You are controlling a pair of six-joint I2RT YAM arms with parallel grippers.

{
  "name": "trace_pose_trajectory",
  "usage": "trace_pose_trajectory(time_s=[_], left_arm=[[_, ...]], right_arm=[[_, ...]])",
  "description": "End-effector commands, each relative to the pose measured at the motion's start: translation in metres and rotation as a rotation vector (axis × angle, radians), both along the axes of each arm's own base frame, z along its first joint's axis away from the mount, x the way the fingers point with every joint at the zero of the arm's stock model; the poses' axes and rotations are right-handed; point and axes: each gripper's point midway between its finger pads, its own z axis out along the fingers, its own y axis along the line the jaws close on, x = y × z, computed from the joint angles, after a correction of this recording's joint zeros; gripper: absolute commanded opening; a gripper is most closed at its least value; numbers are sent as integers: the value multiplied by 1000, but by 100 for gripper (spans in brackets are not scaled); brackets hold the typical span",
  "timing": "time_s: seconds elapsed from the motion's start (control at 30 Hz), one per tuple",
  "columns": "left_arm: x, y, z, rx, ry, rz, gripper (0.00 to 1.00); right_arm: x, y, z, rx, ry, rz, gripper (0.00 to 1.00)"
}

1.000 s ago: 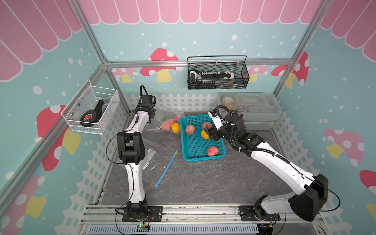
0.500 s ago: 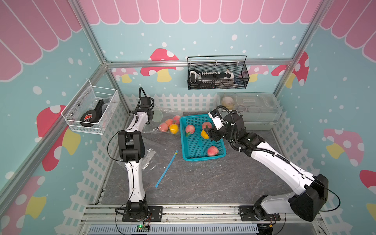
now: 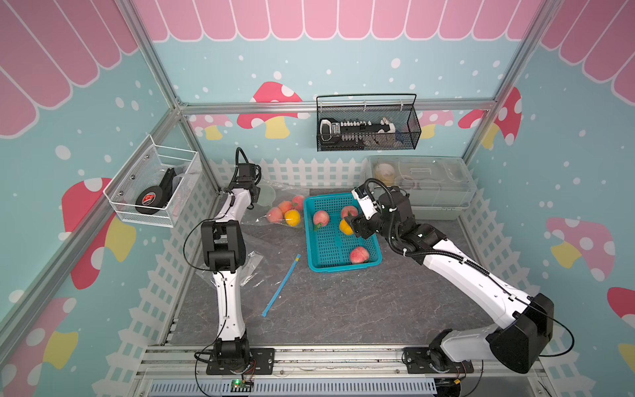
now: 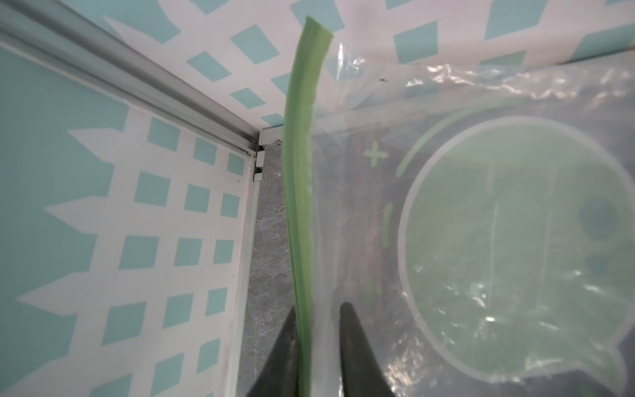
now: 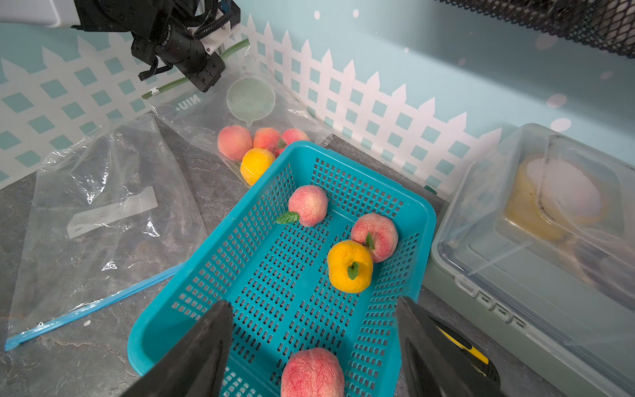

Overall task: Place the peach in a zip-top bag and seal the zipper
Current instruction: Place the zipper food storage bag at the corner of the board, then open the zipper of the food storage bag at the center of the board.

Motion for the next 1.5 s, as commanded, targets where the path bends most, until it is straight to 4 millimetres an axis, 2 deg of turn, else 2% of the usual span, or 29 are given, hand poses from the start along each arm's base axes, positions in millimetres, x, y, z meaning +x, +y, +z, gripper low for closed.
trace_pose_trajectory(time_s=[0.0, 0.13, 0.2, 0.3, 0.4, 0.63, 0.93, 1.2, 1.37, 1.47], left_arm=[[7, 6, 16, 32, -36, 9, 38], [7, 6, 26, 27, -57, 16, 66], [5, 6, 32, 20, -67, 24, 76], [-2, 3, 43, -6, -78, 41, 82], [-14, -4, 62, -55, -114, 60, 88], [-56, -34, 101, -193, -177, 102, 91], [-132, -86, 130, -370, -233, 129, 91], [-210, -142, 128, -560, -222, 43, 90], [-259, -154, 128, -632, -244, 27, 90], [-286, -152, 122, -658, -253, 63, 90]], right_arm=[[4, -2, 6, 0, -5, -23, 76], [6, -3, 1, -8, 3, -31, 76], [6, -3, -1, -10, 6, -30, 76], [7, -4, -3, -15, 7, -39, 77], [8, -7, -5, -19, 4, -52, 77], [8, -23, -8, -5, -7, -97, 78], [4, -67, -12, 38, -42, -207, 81], [-8, -105, -28, 67, -46, -285, 84], [-19, -121, -41, 83, -31, -322, 84], [-27, -126, -50, 94, -17, -327, 85]])
